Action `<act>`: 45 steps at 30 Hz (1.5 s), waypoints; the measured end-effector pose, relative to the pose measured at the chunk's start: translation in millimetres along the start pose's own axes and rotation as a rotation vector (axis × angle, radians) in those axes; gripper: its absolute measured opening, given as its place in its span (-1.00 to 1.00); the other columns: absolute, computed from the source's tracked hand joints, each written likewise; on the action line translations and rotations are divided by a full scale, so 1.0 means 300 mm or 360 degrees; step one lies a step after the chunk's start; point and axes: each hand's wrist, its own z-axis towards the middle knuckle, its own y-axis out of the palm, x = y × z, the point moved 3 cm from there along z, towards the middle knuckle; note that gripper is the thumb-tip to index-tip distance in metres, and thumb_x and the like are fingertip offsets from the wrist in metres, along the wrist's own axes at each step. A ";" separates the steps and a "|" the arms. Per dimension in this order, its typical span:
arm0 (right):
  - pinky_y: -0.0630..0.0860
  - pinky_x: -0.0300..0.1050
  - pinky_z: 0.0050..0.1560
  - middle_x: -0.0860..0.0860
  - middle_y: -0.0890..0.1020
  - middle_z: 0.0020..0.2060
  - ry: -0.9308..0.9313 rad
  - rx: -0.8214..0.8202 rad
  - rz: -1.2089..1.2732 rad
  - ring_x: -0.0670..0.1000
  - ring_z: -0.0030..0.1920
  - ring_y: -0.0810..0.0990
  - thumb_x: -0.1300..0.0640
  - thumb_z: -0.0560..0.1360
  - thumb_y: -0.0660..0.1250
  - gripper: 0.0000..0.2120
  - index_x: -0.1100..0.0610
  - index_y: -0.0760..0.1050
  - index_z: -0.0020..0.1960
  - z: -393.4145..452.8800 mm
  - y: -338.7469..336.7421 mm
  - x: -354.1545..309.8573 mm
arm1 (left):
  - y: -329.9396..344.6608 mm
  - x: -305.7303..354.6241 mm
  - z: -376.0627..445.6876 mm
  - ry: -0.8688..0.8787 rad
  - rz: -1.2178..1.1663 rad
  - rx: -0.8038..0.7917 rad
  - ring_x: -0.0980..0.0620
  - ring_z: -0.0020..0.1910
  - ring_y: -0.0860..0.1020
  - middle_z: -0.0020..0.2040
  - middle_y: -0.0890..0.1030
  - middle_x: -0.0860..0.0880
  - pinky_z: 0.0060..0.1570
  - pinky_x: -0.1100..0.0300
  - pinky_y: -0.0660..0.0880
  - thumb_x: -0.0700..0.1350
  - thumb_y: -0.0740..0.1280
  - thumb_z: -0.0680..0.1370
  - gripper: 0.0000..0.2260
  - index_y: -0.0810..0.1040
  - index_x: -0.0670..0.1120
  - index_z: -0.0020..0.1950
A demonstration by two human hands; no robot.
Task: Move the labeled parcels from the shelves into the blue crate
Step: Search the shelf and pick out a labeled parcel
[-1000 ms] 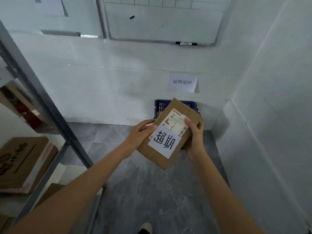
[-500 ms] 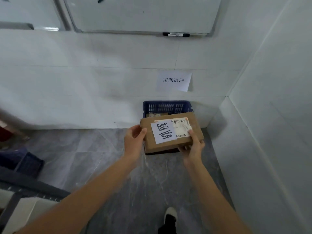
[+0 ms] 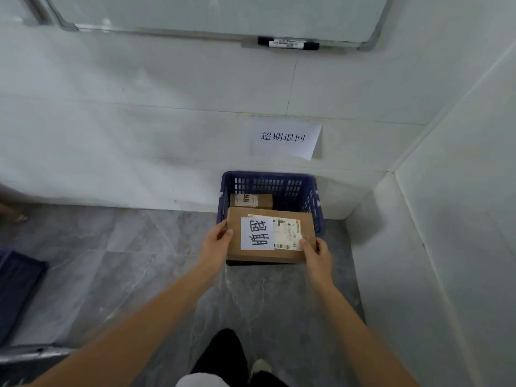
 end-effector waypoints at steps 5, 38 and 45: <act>0.52 0.02 0.22 0.09 0.53 0.24 0.0163 -0.0022 -0.0064 0.04 0.20 0.53 0.11 0.57 0.29 -0.61 0.12 0.36 0.38 0.257 0.085 0.010 | 0.066 -0.012 0.282 -0.0266 0.0031 0.0063 0.02 0.04 0.53 0.20 0.57 -0.14 -0.04 0.25 0.47 -0.20 0.14 0.65 -0.71 0.44 -0.17 0.36; 0.16 -0.04 0.48 -0.01 0.39 0.44 0.1188 -0.0590 -0.0386 0.03 0.44 0.34 -0.38 0.55 -0.02 -0.32 0.00 0.26 0.51 1.621 0.692 0.764 | 0.363 -0.817 1.742 -0.1339 0.0180 0.0314 -0.14 0.13 0.52 0.22 0.54 -0.17 0.23 0.01 0.45 -0.01 0.07 0.64 -0.61 0.44 -0.18 0.36; 0.10 -0.04 0.48 -0.03 0.40 0.44 0.1191 -0.0735 -0.0209 0.00 0.46 0.30 -0.29 0.61 -0.09 -0.43 -0.05 0.25 0.51 1.672 0.812 0.846 | 0.354 -0.894 1.824 -0.1203 0.0335 0.0255 -0.12 0.06 0.56 0.22 0.56 -0.13 -0.14 0.18 0.44 -0.01 0.10 0.67 -0.66 0.41 -0.08 0.39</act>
